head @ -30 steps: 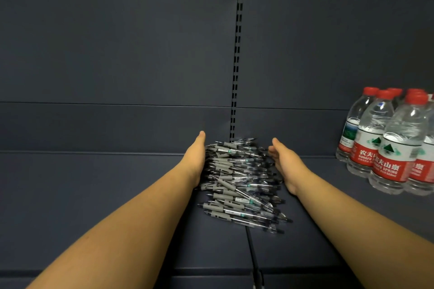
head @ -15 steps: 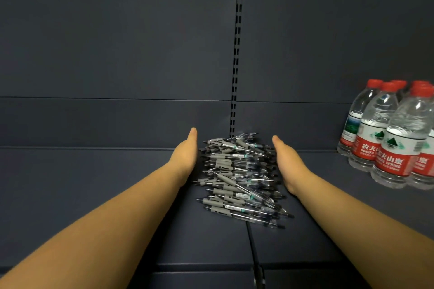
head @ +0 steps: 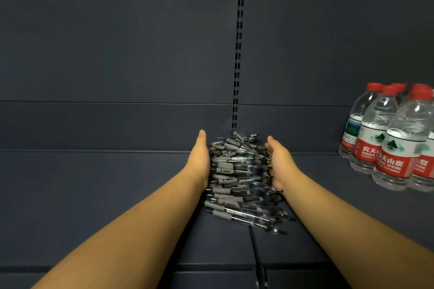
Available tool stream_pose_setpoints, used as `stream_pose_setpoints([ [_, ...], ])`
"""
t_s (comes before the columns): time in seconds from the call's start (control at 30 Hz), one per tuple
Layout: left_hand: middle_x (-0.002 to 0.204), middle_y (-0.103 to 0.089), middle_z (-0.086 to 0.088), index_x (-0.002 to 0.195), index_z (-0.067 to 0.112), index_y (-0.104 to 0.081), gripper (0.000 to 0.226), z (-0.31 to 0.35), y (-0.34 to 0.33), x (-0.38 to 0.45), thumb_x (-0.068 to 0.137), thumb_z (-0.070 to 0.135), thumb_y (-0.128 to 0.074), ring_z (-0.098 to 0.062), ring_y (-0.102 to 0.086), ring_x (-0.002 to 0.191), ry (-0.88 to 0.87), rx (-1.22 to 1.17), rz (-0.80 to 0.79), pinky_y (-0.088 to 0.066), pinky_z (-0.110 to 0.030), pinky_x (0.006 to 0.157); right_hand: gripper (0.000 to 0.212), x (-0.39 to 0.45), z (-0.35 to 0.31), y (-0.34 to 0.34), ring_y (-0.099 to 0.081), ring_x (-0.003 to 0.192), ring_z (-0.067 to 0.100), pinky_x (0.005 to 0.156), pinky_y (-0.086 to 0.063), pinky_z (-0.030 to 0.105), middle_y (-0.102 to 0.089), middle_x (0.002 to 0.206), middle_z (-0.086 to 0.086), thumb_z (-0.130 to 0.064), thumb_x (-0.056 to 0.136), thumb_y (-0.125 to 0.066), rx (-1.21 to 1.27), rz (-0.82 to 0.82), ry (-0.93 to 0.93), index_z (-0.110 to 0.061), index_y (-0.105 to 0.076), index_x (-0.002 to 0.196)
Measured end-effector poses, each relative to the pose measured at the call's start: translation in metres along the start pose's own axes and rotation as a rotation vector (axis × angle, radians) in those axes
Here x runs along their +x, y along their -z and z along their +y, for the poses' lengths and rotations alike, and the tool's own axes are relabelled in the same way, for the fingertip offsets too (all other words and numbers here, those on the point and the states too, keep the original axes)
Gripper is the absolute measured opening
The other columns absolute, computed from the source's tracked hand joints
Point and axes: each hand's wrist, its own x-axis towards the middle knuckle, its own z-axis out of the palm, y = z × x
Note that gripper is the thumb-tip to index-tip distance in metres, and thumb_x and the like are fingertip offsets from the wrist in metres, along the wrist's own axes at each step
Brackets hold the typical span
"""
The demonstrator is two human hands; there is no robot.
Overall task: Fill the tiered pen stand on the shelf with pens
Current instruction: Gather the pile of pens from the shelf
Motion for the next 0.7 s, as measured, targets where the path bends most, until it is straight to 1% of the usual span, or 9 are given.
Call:
stream_pose_setpoints([
  [0.2,0.162,-0.030,-0.004,0.157,0.019,-0.026,0.079,0.003,0.012,-0.003,0.097,0.070,-0.030,-0.028,-0.028,0.149,0.000,0.002,0.010,-0.020,-0.049,0.120,0.063,-0.016,-0.005,0.011,-0.025,0.152,0.026,0.122,-0.020,0.042,-0.027,0.166,0.003,-0.050,0.107,-0.034,-0.018,-0.007,0.056,-0.018,-0.027,0.160],
  [0.27,0.163,-0.028,-0.003,0.158,0.022,-0.026,0.077,0.002,0.015,-0.012,0.097,0.069,-0.031,-0.027,-0.028,0.148,-0.036,0.134,0.028,-0.021,-0.049,0.120,0.063,-0.033,-0.003,0.025,-0.028,0.151,0.026,0.122,-0.021,0.042,-0.028,0.165,0.002,-0.051,0.107,-0.036,-0.112,0.000,0.142,-0.018,-0.028,0.160],
  [0.37,0.161,-0.031,0.005,0.155,0.030,-0.031,0.065,-0.005,0.020,-0.034,0.100,0.065,-0.030,-0.021,-0.031,0.147,-0.167,0.415,-0.055,-0.023,-0.041,0.116,0.058,-0.074,-0.002,0.042,-0.030,0.149,0.015,0.117,-0.023,0.032,-0.032,0.162,-0.009,-0.051,0.106,-0.039,-0.277,-0.005,0.323,-0.024,-0.033,0.157],
  [0.47,0.160,-0.033,0.010,0.155,0.032,-0.032,0.066,-0.017,0.026,-0.052,0.099,0.067,-0.029,-0.015,-0.032,0.145,-0.208,0.465,-0.122,-0.023,-0.037,0.116,0.060,-0.123,0.007,0.045,-0.032,0.141,0.000,0.112,-0.023,0.026,-0.035,0.156,-0.023,-0.059,0.100,-0.043,-0.308,-0.022,0.325,-0.036,-0.035,0.155],
  [0.53,0.156,-0.038,0.010,0.152,0.032,-0.038,0.063,-0.022,0.029,-0.060,0.099,0.066,-0.029,-0.013,-0.039,0.140,-0.219,0.460,-0.130,-0.027,-0.035,0.112,0.078,-0.151,0.021,0.050,-0.022,0.141,-0.010,0.115,-0.020,0.024,-0.022,0.156,-0.034,-0.074,0.086,-0.045,-0.480,-0.088,0.401,-0.047,-0.025,0.156],
  [0.6,0.151,-0.042,0.013,0.141,0.038,-0.045,0.055,-0.027,0.035,-0.074,0.096,0.068,-0.036,-0.006,-0.044,0.131,-0.308,0.538,-0.183,-0.029,-0.030,0.106,0.100,-0.164,0.036,0.055,0.006,0.146,-0.017,0.120,-0.010,0.025,0.009,0.157,-0.043,-0.090,0.071,-0.046,-0.889,-0.295,0.485,-0.059,0.001,0.153],
  [0.63,0.153,-0.036,0.014,0.142,0.042,-0.041,0.060,-0.025,0.034,-0.079,0.090,0.074,-0.040,-0.006,-0.037,0.137,-0.348,0.661,-0.197,-0.026,-0.031,0.110,0.104,-0.166,0.040,0.057,0.021,0.144,-0.016,0.121,-0.006,0.026,0.024,0.154,-0.043,-0.094,0.068,-0.046,-1.099,-0.383,0.488,-0.063,0.013,0.148],
  [0.67,0.162,-0.021,0.012,0.149,0.045,-0.029,0.079,-0.025,0.036,-0.081,0.081,0.083,-0.044,-0.008,-0.018,0.149,-0.382,0.841,-0.247,-0.018,-0.034,0.118,0.103,-0.164,0.042,0.059,0.031,0.141,-0.014,0.122,-0.004,0.027,0.035,0.151,-0.041,-0.094,0.069,-0.045,-1.252,-0.428,0.480,-0.065,0.020,0.143],
  [0.7,0.166,0.000,0.014,0.154,0.048,-0.012,0.099,-0.028,0.041,-0.084,0.071,0.090,-0.045,-0.008,0.006,0.152,-0.426,1.043,-0.313,-0.007,-0.038,0.123,0.100,-0.162,0.041,0.061,0.035,0.140,-0.011,0.124,-0.002,0.029,0.039,0.150,-0.037,-0.092,0.072,-0.042,-1.336,-0.434,0.471,-0.064,0.023,0.142],
])
